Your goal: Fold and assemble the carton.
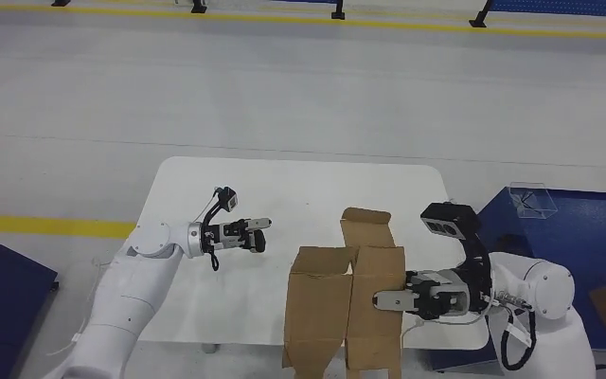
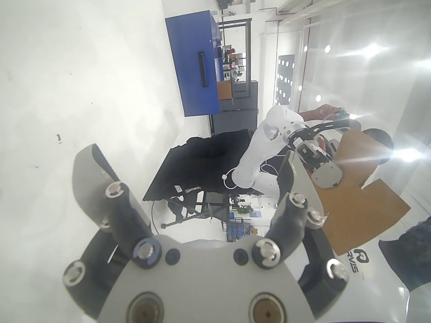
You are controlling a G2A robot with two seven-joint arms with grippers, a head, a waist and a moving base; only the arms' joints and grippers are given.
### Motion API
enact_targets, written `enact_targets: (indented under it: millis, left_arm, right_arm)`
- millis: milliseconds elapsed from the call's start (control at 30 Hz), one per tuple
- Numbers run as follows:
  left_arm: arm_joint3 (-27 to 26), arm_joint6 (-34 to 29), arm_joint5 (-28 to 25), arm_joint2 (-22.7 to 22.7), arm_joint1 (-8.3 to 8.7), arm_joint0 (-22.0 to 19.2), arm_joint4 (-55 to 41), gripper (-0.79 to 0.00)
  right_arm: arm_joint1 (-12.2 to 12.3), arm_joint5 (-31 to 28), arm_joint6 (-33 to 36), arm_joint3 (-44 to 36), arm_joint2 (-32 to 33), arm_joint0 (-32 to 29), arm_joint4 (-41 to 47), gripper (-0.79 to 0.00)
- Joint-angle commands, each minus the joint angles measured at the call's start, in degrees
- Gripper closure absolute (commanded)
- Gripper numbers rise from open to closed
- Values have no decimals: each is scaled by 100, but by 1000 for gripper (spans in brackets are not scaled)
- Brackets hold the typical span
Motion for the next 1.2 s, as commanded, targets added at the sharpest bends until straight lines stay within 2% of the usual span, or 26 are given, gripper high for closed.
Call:
enact_targets:
  millis: [0,167,233,300,400,567,733,900,1067,1167]
  left_arm:
    - [0,0,0,0,0,0,0,-785]
    - [0,0,0,0,0,0,0,-785]
    - [0,0,0,0,0,0,0,-785]
    - [0,0,0,0,0,0,0,-785]
    - [0,0,0,0,0,0,0,-785]
    - [0,0,0,0,0,0,0,-785]
    - [0,0,0,0,0,0,0,-785]
    - [0,0,0,0,0,0,0,-785]
    - [0,0,0,0,0,0,0,-785]
    - [0,0,0,0,0,0,0,-785]
  right_arm:
    - [0,1,3,0,2,0,4,0]
    - [-2,22,-43,10,-5,-12,28,0]
    - [-14,385,-315,193,-56,-65,573,0]
    - [-19,940,-326,462,-70,6,1397,0]
    - [-2,1852,-372,930,-97,163,2040,0]
    - [-18,4151,-529,1615,-656,282,3557,0]
    - [25,5537,-1913,1647,-1545,194,5703,0]
    - [103,7081,-3459,1988,-1987,-49,8622,0]
    - [256,7081,-4708,2016,-2997,-122,11356,0]
    - [374,7081,-5538,2040,-3220,-39,12792,0]
